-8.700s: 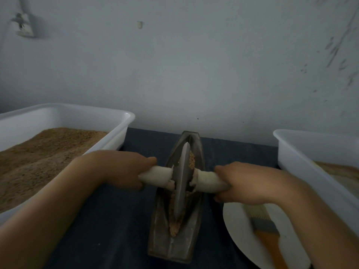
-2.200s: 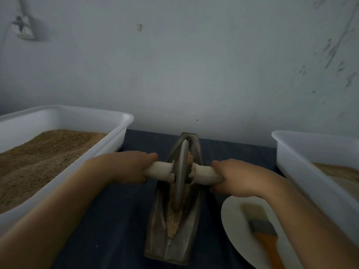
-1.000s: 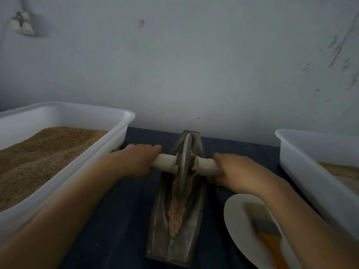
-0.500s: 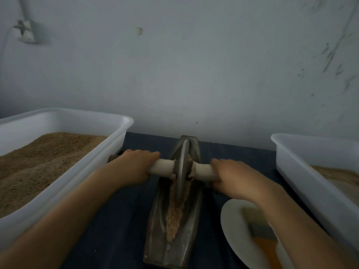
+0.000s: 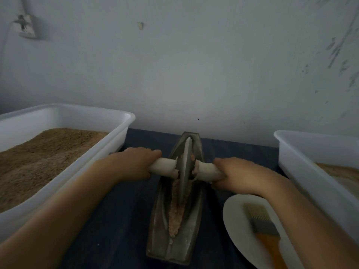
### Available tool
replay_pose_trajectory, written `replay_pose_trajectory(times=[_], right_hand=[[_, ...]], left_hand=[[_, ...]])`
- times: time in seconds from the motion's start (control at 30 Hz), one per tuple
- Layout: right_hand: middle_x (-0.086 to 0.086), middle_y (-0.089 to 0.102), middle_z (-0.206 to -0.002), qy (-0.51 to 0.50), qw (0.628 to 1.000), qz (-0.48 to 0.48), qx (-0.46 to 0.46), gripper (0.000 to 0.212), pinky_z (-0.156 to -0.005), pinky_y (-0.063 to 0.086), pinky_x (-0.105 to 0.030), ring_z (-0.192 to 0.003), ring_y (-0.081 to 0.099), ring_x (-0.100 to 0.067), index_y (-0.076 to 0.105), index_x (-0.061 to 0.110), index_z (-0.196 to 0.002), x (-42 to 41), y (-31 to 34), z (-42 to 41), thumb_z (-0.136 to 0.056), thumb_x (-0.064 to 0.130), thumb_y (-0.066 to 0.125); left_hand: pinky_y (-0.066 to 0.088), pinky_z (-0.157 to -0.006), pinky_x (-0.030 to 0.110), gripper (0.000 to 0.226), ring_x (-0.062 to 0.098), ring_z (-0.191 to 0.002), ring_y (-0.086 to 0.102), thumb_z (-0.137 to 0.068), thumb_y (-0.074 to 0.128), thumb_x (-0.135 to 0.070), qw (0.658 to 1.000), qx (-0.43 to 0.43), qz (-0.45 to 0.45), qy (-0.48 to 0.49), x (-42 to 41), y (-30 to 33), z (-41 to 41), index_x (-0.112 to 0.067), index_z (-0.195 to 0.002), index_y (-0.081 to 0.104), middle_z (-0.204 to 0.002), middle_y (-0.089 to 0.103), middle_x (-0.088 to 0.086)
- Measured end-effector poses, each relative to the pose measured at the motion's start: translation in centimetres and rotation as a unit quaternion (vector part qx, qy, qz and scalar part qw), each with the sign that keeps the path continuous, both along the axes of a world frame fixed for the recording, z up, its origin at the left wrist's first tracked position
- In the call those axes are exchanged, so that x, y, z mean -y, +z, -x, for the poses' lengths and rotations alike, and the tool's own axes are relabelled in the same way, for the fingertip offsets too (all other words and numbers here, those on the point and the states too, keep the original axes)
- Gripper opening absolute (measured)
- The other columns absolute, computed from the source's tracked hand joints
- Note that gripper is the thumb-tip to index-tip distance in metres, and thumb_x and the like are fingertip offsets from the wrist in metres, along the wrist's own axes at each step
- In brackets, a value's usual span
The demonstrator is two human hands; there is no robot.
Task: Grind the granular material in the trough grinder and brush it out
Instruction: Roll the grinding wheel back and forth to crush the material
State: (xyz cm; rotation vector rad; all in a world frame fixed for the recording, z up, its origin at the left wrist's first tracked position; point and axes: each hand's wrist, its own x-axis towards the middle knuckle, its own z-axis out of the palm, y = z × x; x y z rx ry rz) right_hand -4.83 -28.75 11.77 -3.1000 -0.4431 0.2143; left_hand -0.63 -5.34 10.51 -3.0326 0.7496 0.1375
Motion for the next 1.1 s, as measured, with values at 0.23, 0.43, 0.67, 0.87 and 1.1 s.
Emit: replay_pose_trajectory(times=[0.23, 0.43, 0.67, 0.87, 1.1], right_hand=[[0.0, 0.054, -0.108, -0.009, 0.963, 0.038, 0.268, 0.023, -0.067, 0.02, -0.031, -0.098, 0.049, -0.021, 0.043, 0.019, -0.107, 0.6, -3.5, -2.9, -0.09, 0.031, 0.052], [-0.001, 0.055, -0.107, 0.004, 0.976, 0.025, 0.215, 0.024, -0.068, 0.023, -0.031, -0.096, 0.051, -0.022, 0.043, 0.018, -0.105, 0.7, -2.9, -2.1, -0.091, 0.035, 0.051], [0.005, 0.047, -0.087, 0.022, 0.999, 0.01, -0.035, 0.021, -0.051, 0.028, -0.017, -0.073, 0.043, -0.008, 0.042, 0.019, -0.096, -0.4, 0.7, 1.4, -0.091, 0.033, 0.056], [0.003, 0.05, -0.089, 0.043, 0.996, 0.013, -0.077, 0.02, -0.055, 0.032, -0.019, -0.078, 0.048, -0.011, 0.047, 0.017, -0.096, -0.6, 1.6, 2.5, -0.09, 0.033, 0.057], [0.001, 0.053, -0.097, 0.001, 0.999, 0.002, 0.049, 0.022, -0.055, 0.03, -0.025, -0.082, 0.048, -0.014, 0.037, 0.021, -0.092, -0.1, -0.6, -0.2, -0.089, 0.035, 0.055]], left_hand=[[0.032, -0.093, 0.033, 0.033, 0.018, -0.107, 0.046, -0.087, 0.055, -0.022, 0.968, 0.239, 0.067, 0.027, 1.0, -3.0, -1.9, -0.023, -0.117, 0.039, -0.116, 0.049, -0.002], [0.032, -0.099, 0.033, 0.038, 0.016, -0.113, 0.047, -0.089, 0.056, -0.025, 0.981, 0.187, 0.036, 0.016, 0.8, -2.0, -1.3, -0.023, -0.122, 0.037, -0.123, 0.049, -0.003], [0.038, -0.084, 0.024, 0.039, 0.011, -0.101, 0.051, -0.088, 0.06, -0.021, 0.998, -0.053, -0.033, -0.005, 0.0, 1.3, 1.4, -0.026, -0.122, 0.041, -0.116, 0.054, -0.004], [0.034, -0.078, 0.021, 0.035, 0.006, -0.089, 0.046, -0.088, 0.06, -0.022, 0.991, -0.124, -0.046, -0.021, -0.8, 2.1, 2.0, -0.03, -0.116, 0.042, -0.099, 0.046, -0.012], [0.037, -0.09, 0.03, 0.034, 0.016, -0.106, 0.051, -0.089, 0.057, -0.02, 1.0, 0.021, -0.001, 0.006, 0.1, -0.1, -0.1, -0.022, -0.119, 0.041, -0.118, 0.052, -0.001]])
